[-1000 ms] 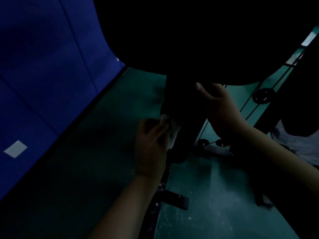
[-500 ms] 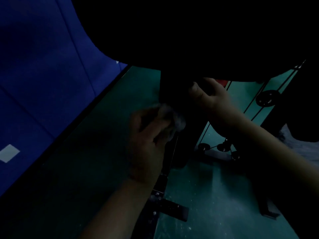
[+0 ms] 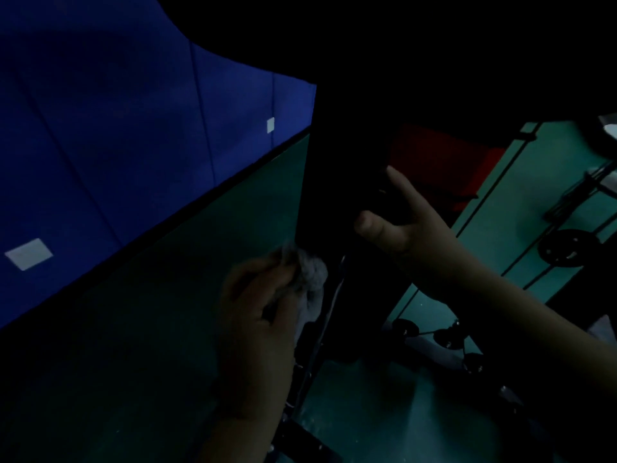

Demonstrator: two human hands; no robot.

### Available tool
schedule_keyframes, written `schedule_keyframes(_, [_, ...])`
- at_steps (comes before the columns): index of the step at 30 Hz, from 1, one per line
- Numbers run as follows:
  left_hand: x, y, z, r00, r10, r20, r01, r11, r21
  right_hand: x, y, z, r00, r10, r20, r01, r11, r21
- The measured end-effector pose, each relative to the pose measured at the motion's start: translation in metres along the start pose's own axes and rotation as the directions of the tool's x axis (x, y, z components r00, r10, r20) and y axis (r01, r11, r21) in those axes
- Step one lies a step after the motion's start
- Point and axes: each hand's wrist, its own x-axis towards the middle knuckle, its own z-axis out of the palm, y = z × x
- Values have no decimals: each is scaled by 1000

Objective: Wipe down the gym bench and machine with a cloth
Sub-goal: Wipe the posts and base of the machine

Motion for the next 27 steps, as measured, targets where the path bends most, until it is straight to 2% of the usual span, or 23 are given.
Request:
schedule_keyframes(1, [-7, -2, -2, 1000, -4, 22, 4, 1000, 15, -2, 3, -2, 1000, 3, 16, -3, 1000, -19])
schedule_keyframes(3, [-7, 1, -5, 999, 40, -28, -39, 999, 26, -4, 10, -2, 1000, 13, 16, -13, 1000, -1])
schedule_keyframes(6, [12, 29, -1, 971, 188, -150, -189, 982, 4, -6, 23, -1, 999, -15, 30, 15, 1000, 8])
schedule_keyframes(8, [14, 36, 8, 949, 284, -137, -287, 958, -9, -6, 28, 0, 998, -50, 29, 50, 998, -29])
schedule_keyframes(10, [2, 19, 16, 948, 293, -126, -294, 956, 10, -6, 31, 1, 996, -83, 30, 85, 995, -46])
schedule_keyframes(13, [-19, -12, 17, 966, 219, -137, -213, 975, 56, -5, 32, 2, 992, -114, 47, 115, 993, -28])
schedule_keyframes(16, [-15, -7, 18, 966, 166, -200, -175, 984, -25, -3, 41, 4, 978, -205, 31, 207, 974, -96])
schedule_keyframes(19, [4, 13, 19, 941, 260, -216, -274, 961, -35, 2, 47, 4, 966, -258, 12, 258, 961, -95])
schedule_keyframes(23, [0, -7, 28, 857, 464, -224, -461, 885, 68, 7, 64, 0, 935, -347, 68, 353, 929, -108])
schedule_keyframes(25, [-14, -30, 32, 837, 502, -219, -486, 865, 124, 10, 75, 0, 917, -391, 83, 398, 912, -101])
schedule_keyframes(27, [-26, -46, 32, 849, 488, -202, -469, 872, 140, 9, 89, -1, 902, -417, 115, 428, 899, -92])
